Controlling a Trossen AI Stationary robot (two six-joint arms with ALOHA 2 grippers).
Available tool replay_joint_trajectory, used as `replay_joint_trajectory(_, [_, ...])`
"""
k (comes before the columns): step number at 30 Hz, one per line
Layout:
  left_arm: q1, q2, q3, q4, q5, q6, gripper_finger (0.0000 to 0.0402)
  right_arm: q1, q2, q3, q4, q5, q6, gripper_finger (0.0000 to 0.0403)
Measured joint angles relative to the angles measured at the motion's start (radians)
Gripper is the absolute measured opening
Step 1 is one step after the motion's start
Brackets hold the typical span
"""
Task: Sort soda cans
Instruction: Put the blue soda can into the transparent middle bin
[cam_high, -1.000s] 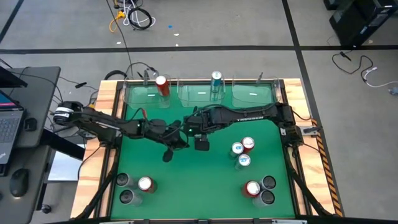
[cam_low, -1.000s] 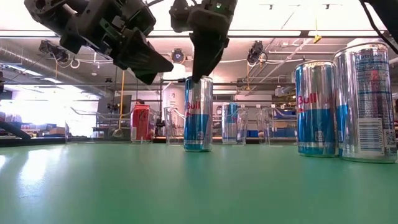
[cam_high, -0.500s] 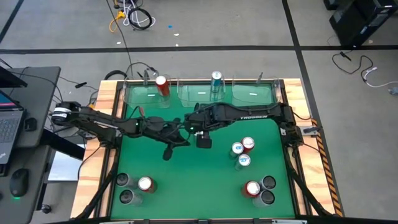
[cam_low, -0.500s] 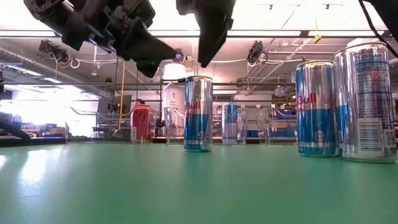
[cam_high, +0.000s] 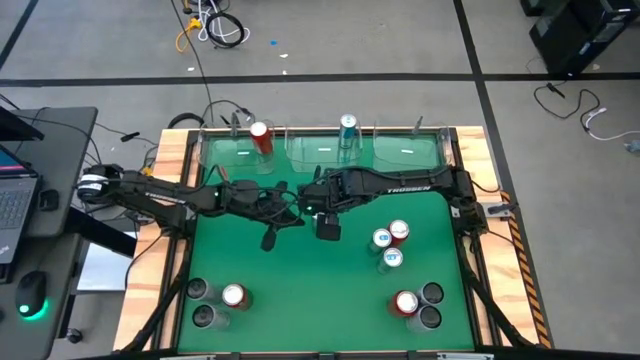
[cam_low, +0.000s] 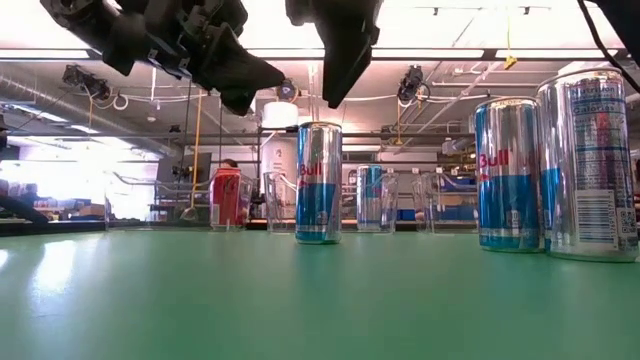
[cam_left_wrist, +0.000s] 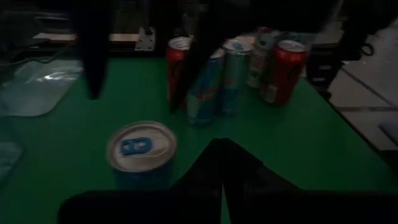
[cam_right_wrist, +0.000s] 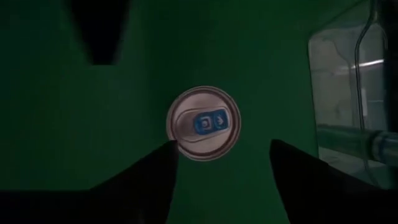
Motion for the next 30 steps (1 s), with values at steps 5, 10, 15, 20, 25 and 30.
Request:
replay_joint_trajectory(5, [0.019, 0.000, 0.000, 0.033, 0.005, -0.001, 0.0007, 0.018, 0.000, 0.000, 0.012, -0.017, 0.001, 0.0229])
replay_joint_trajectory(10, [0.022, 0.000, 0.000, 0.064, 0.019, -0.004, 0.0007, 0.021, 0.000, 0.000, 0.019, -0.020, 0.006, 0.0232])
replay_joint_trajectory(15, [0.029, 0.000, 0.000, 0.092, 0.033, -0.027, 0.0007, 0.021, 0.000, 0.000, 0.031, -0.022, 0.006, 0.0248])
replay_joint_trajectory(20, [0.062, 0.000, 0.000, 0.111, 0.034, -0.080, 0.0007, 0.027, 0.000, -0.001, 0.024, -0.025, 0.006, 0.0278])
replay_joint_trajectory(25, [0.105, 0.000, 0.000, 0.119, 0.083, -0.110, 0.0007, 0.027, 0.001, -0.025, 0.037, -0.026, 0.012, 0.0297])
replay_joint_trajectory(30, [0.129, 0.000, 0.000, 0.134, 0.126, -0.110, 0.0007, 0.026, 0.003, -0.077, 0.053, -0.024, 0.025, 0.0281])
